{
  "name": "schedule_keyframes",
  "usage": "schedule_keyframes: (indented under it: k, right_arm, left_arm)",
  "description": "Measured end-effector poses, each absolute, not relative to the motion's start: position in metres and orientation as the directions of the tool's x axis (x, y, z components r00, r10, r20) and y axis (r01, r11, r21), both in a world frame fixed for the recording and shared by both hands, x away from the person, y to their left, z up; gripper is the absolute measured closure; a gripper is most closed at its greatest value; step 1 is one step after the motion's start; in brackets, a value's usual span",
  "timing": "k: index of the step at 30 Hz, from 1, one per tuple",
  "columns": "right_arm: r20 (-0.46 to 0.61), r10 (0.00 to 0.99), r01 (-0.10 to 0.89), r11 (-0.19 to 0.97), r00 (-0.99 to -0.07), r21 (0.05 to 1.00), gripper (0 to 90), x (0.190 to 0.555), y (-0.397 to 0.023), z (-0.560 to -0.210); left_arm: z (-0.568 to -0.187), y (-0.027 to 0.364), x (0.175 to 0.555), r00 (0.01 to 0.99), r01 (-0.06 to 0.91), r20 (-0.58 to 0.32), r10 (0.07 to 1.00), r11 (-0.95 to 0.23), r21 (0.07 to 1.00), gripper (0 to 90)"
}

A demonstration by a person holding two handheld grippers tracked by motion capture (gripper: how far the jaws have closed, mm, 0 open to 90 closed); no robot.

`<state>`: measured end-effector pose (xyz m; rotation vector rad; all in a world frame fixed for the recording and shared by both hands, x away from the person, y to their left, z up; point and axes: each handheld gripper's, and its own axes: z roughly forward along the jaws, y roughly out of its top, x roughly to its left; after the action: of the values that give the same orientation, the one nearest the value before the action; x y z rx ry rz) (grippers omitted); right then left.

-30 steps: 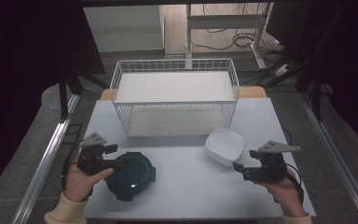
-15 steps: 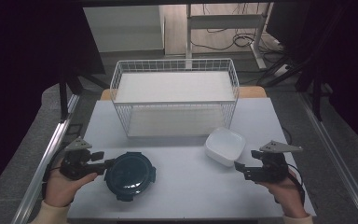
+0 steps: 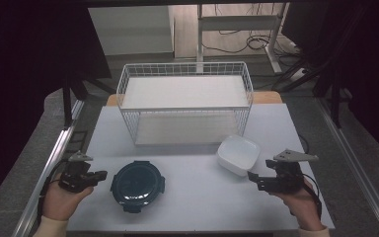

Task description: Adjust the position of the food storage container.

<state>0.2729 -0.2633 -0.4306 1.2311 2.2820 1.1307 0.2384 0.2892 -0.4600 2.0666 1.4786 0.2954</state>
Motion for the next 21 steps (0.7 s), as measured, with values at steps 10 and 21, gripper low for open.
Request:
schedule_keyframes:
  k: [10, 21]
  right_arm:
    - [0.079, 0.804, 0.56, 0.336, -0.59, 0.757, 19.4, 0.273, -0.26, -0.433]
    - [0.073, 0.809, 0.554, 0.331, -0.584, 0.764, 19.5, 0.273, -0.262, -0.43]
  left_arm:
    - [-0.481, 0.285, 0.244, 0.356, 0.838, -0.197, 0.913, -0.219, 0.5, 90.0]
    - [-0.483, 0.275, 0.243, 0.336, 0.856, -0.181, 0.924, -0.22, 0.468, 90.0]
